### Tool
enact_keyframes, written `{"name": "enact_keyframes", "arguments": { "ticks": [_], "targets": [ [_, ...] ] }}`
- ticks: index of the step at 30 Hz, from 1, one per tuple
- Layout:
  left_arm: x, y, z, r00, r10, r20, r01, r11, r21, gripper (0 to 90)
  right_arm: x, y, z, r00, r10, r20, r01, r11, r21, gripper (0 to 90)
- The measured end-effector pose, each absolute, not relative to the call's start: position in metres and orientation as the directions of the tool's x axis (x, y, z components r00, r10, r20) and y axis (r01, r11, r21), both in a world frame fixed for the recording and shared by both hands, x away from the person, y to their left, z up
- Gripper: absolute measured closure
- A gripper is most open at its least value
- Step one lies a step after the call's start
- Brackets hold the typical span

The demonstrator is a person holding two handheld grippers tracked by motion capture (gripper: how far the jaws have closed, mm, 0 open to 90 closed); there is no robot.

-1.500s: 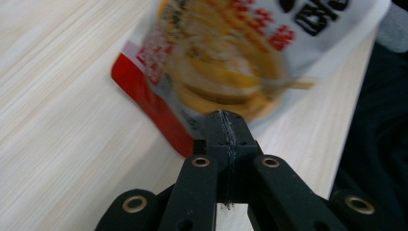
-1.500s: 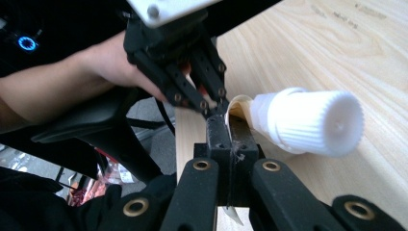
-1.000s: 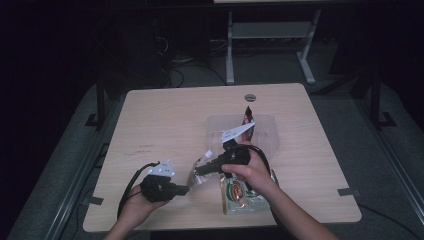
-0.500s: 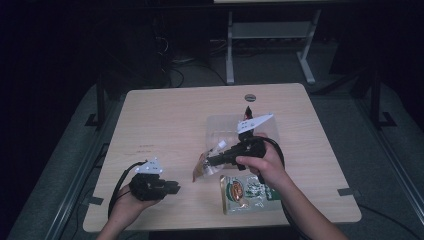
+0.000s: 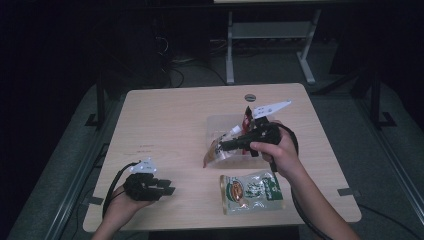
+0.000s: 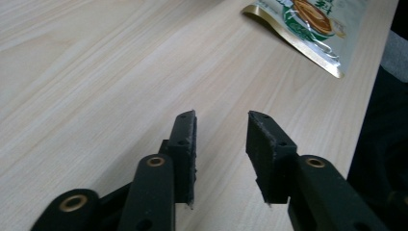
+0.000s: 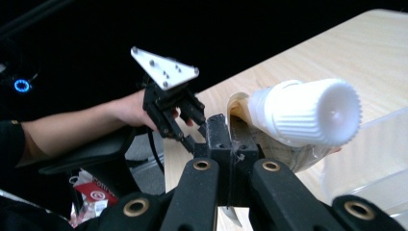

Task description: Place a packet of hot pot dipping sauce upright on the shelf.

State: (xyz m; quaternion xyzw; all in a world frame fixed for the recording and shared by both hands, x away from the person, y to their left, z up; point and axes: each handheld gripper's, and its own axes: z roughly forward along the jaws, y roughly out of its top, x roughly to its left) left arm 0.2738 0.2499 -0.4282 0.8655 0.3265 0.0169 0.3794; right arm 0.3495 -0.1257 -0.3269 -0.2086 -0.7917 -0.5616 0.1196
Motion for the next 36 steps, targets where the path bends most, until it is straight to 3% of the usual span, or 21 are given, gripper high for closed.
{"name": "enact_keyframes", "arguments": {
  "ticks": [10,36],
  "targets": [
    [0.274,0.252,-0.428,0.781,0.585,-0.218,0.554,-0.488,0.675,50.6,0.374,-0.144,-0.314,-0.881,0.239,0.409,0.466,0.286,0.837,90.0],
    [0.274,0.254,-0.429,0.776,0.589,-0.225,0.56,-0.481,0.674,49.0,0.421,-0.173,-0.323,-0.84,0.365,0.402,0.524,0.353,0.775,90.0]
  ]
}}
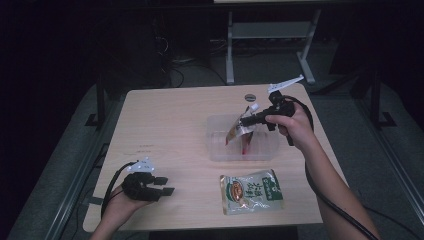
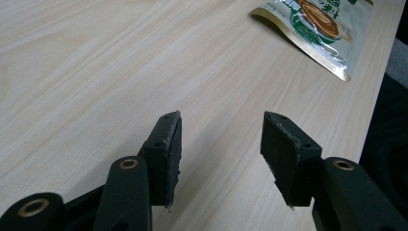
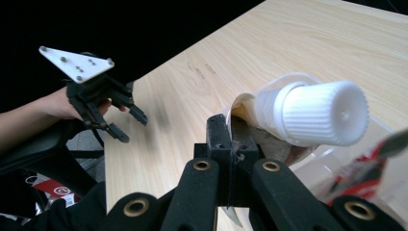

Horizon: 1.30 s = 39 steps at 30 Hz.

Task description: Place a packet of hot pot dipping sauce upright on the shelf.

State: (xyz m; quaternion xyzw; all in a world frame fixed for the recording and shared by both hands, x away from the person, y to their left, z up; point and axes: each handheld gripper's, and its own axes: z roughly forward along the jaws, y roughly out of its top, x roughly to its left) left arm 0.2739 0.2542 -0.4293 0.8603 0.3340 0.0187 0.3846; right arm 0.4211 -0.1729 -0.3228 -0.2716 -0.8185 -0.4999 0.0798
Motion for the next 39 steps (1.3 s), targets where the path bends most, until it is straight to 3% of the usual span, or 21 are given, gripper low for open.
{"name": "enact_keyframes", "arguments": {
  "ticks": [10,23,39],
  "targets": [
    [0.274,0.255,-0.43,0.776,0.589,-0.227,0.563,-0.483,0.671,49.2,0.426,-0.18,-0.326,-0.833,0.388,0.395,0.534,0.371,0.76,90.0],
    [0.274,0.256,-0.431,0.781,0.58,-0.232,0.563,-0.493,0.663,49.3,0.428,-0.158,-0.318,-0.858,0.37,0.357,0.5,0.439,0.746,90.0],
    [0.274,0.253,-0.434,0.782,0.576,-0.239,0.57,-0.505,0.648,49.3,0.421,-0.174,-0.321,-0.855,0.387,0.347,0.504,0.459,0.731,90.0]
  ]
}}
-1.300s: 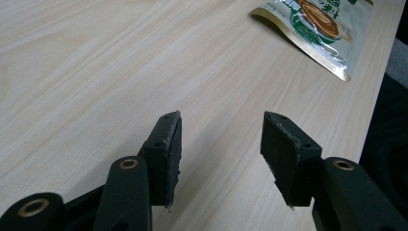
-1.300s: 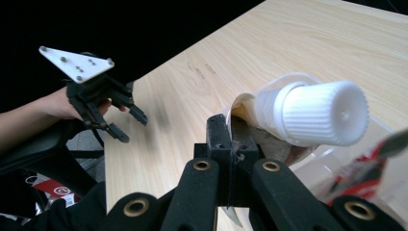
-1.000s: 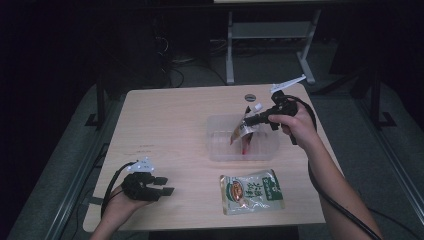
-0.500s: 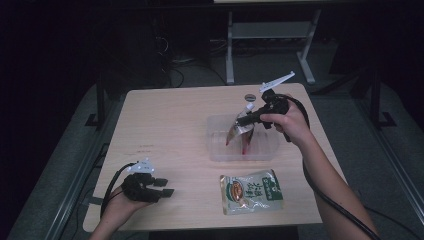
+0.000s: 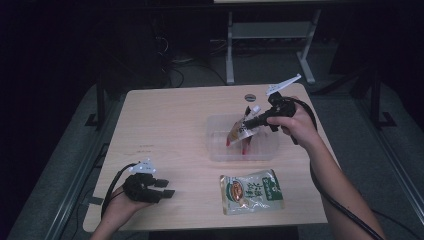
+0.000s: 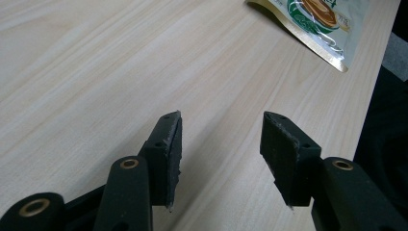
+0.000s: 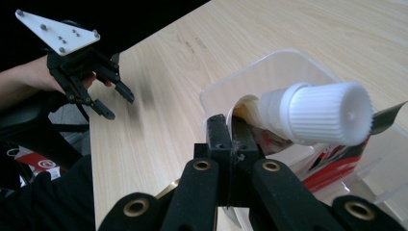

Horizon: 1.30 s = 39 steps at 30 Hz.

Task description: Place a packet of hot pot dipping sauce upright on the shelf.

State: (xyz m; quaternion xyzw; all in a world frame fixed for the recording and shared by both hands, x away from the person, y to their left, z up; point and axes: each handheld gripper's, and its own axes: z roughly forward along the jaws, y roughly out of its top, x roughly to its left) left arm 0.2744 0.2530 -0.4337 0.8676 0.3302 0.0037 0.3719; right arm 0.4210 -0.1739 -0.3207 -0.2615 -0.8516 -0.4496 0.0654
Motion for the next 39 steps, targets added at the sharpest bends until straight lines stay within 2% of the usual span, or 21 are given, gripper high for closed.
{"name": "enact_keyframes", "arguments": {
  "ticks": [6,25,39],
  "targets": [
    [0.274,0.252,-0.434,0.786,0.572,-0.236,0.567,-0.512,0.645,49.3,0.418,-0.172,-0.315,-0.86,0.39,0.329,0.497,0.491,0.716,90.0],
    [0.273,0.253,-0.434,0.782,0.573,-0.245,0.572,-0.505,0.646,49.3,0.432,-0.122,-0.325,-0.887,0.3,0.35,0.459,0.503,0.732,90.0],
    [0.273,0.252,-0.435,0.784,0.571,-0.245,0.573,-0.512,0.64,49.4,0.435,-0.108,-0.338,-0.877,0.267,0.4,0.481,0.494,0.725,90.0]
  ]
}}
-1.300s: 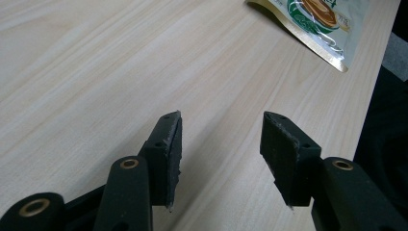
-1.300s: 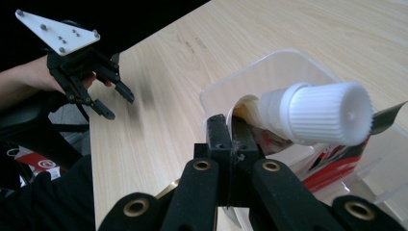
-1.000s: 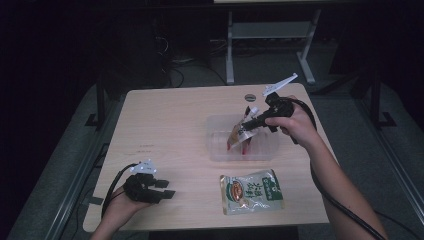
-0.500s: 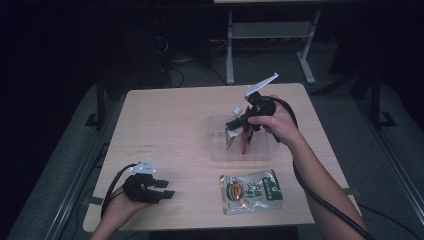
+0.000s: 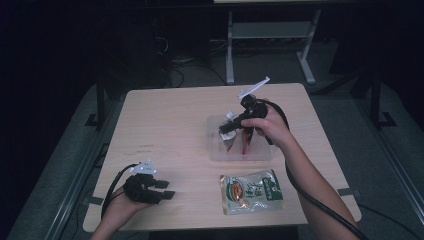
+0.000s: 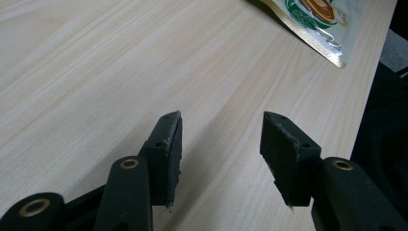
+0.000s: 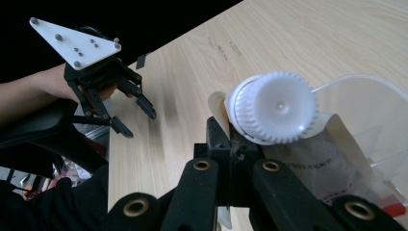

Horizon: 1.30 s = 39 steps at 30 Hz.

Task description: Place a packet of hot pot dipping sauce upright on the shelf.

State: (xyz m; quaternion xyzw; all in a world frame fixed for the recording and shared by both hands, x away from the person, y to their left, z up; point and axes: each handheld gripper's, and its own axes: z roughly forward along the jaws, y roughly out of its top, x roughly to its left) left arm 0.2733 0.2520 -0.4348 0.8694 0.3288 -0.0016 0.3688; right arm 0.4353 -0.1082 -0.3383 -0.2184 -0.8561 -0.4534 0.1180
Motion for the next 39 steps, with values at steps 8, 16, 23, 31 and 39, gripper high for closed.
{"name": "enact_keyframes", "arguments": {
  "ticks": [8,16,23,31,39],
  "targets": [
    [0.273,0.252,-0.435,0.786,0.567,-0.245,0.571,-0.514,0.641,49.5,0.432,-0.088,-0.35,-0.882,0.226,0.414,0.467,0.535,0.704,90.0],
    [0.274,0.253,-0.435,0.79,0.566,-0.238,0.567,-0.524,0.635,49.5,0.431,-0.091,-0.347,-0.882,0.262,0.392,0.471,0.548,0.692,90.0],
    [0.274,0.251,-0.435,0.787,0.566,-0.246,0.572,-0.518,0.636,49.5,0.439,-0.107,-0.355,-0.863,0.323,0.389,0.505,0.529,0.682,90.0],
    [0.273,0.25,-0.436,0.789,0.563,-0.247,0.572,-0.524,0.631,49.5,0.447,-0.111,-0.359,-0.849,0.384,0.363,0.524,0.518,0.676,90.0],
    [0.273,0.248,-0.438,0.795,0.554,-0.246,0.567,-0.534,0.628,49.6,0.45,-0.109,-0.357,-0.844,0.432,0.318,0.521,0.52,0.677,88.9]
  ]
}}
